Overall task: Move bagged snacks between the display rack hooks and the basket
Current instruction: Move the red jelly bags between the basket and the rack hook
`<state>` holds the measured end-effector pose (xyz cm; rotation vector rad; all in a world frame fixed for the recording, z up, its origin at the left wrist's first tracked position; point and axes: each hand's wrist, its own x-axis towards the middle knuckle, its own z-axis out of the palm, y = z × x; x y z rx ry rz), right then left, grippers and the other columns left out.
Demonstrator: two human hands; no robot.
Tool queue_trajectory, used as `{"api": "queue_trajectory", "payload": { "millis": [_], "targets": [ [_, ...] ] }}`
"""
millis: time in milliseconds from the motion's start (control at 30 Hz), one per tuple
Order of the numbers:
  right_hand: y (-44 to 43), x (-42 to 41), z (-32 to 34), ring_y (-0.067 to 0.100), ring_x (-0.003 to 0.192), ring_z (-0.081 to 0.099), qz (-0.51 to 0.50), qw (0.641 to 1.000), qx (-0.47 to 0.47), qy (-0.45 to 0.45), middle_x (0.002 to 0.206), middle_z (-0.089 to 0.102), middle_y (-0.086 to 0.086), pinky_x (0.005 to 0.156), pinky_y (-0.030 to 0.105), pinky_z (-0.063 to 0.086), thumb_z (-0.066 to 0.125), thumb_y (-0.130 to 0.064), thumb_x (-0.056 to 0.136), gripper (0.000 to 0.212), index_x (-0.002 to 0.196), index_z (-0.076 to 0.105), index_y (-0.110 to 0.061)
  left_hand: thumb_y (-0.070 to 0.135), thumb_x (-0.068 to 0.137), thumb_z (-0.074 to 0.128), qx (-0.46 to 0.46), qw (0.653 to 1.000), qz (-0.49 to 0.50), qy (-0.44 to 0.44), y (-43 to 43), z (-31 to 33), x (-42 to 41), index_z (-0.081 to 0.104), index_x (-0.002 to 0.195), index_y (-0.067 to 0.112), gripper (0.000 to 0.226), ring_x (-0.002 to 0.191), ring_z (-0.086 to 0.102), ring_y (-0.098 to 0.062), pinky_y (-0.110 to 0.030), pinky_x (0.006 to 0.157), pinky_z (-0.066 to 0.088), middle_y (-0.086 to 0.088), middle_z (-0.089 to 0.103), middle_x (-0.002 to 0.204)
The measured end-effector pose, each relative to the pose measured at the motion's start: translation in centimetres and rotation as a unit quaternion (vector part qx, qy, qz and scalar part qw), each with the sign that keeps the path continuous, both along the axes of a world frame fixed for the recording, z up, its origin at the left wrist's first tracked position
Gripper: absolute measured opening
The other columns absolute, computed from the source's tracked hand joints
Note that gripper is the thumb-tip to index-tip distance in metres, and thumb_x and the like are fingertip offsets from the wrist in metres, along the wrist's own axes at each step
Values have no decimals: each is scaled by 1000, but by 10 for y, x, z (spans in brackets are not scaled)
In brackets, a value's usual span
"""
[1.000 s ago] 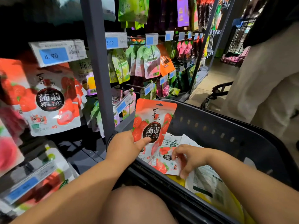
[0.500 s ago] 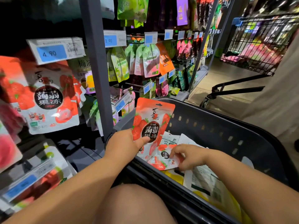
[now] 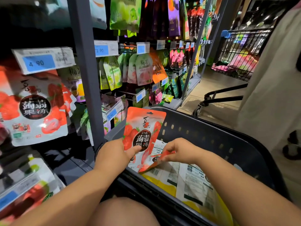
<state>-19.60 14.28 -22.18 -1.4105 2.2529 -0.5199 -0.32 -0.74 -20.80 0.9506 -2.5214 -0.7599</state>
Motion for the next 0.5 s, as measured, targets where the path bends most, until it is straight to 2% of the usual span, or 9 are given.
{"api": "queue_trajectory", "payload": {
  "millis": [67, 167, 267, 333, 400, 500],
  "targets": [
    [-1, 3, 8, 16, 84, 66, 10, 999, -37, 6, 85, 72, 1, 84, 39, 52, 77, -30, 84, 13, 84, 76, -17, 56, 88, 60, -7, 1000, 11, 3, 1, 1, -1, 45, 62, 27, 41, 55, 43, -3, -18, 47, 28, 10, 51, 58],
    [-1, 10, 19, 14, 81, 66, 22, 996, -86, 14, 81, 71, -5, 78, 36, 53, 75, -23, 86, 6, 83, 75, -18, 56, 86, 62, -13, 999, 31, 12, 1, 0, -3, 40, 59, 14, 55, 49, 39, -12, -24, 46, 24, 1, 44, 52],
    [-2, 14, 31, 13, 79, 63, 15, 989, -142, 45, 80, 68, -6, 73, 32, 50, 72, -22, 88, 7, 87, 73, -15, 60, 84, 61, -6, 999, 42, 10, -3, -4, -5, 58, 71, 2, 60, 51, 42, -16, -28, 49, 30, -7, 55, 60],
    [-2, 17, 40, 15, 81, 62, 3, 982, -177, 69, 83, 66, -3, 74, 36, 51, 71, -24, 89, 9, 90, 72, -15, 65, 82, 59, 0, 999, 36, 7, -6, -9, -7, 65, 83, 3, 62, 57, 46, -18, -33, 56, 40, -12, 64, 70],
    [-4, 21, 47, 16, 81, 59, -6, 974, -202, 107, 82, 62, -6, 74, 39, 50, 69, -27, 89, 9, 89, 70, -18, 70, 79, 58, 0, 1000, 27, -6, -7, -11, -8, 61, 80, 7, 63, 61, 52, -21, -39, 63, 46, -9, 64, 70],
    [-12, 31, 54, 18, 80, 56, -22, 964, -192, 182, 79, 56, -8, 71, 38, 48, 66, -36, 90, 15, 86, 66, -22, 69, 76, 62, 40, 999, 4, 2, -7, -11, -6, 65, 76, 13, 56, 69, 63, -18, -36, 67, 48, -1, 69, 70]
  ]
}}
